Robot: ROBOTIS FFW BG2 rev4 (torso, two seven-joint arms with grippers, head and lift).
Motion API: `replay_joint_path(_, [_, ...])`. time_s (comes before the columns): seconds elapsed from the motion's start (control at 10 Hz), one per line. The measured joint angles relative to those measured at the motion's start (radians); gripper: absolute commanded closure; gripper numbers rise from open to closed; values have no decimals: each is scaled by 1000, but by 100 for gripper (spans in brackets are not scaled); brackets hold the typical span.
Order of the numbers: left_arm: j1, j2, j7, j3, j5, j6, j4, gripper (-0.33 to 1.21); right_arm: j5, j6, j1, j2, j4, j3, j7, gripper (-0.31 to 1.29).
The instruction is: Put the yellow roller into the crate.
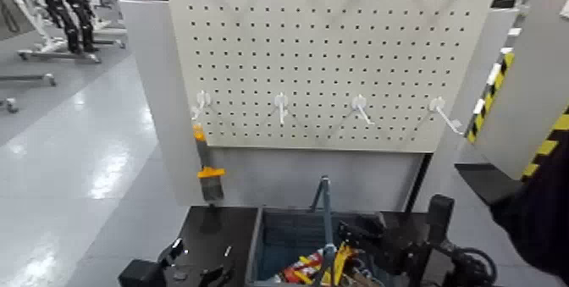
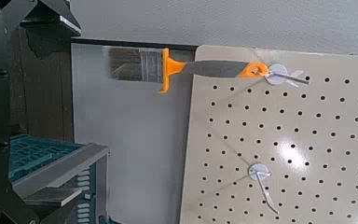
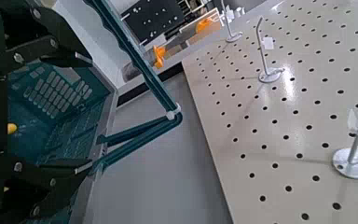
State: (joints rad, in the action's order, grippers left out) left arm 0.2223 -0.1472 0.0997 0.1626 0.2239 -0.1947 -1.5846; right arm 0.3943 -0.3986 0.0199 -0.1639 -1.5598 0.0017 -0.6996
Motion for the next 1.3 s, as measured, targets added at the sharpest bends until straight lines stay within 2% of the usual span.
replay_joint_path(0.3, [0, 0, 0, -1, 0, 0, 0, 11, -111, 32, -52, 13, -113, -43, 123, 13])
replay_joint_path(0.8, [2, 0, 0, -3, 0, 0, 0, 11, -181, 140, -160, 60, -219, -67, 283, 13])
replay_joint_path(1.1, [1, 0, 0, -4, 0, 1, 1, 11, -222, 326, -262, 94, -256, -45, 496, 13])
replay_joint_path(1.3, [0, 0, 0, -5, 0, 1, 3, 11, -230, 442, -314, 108, -251, -19, 590, 13])
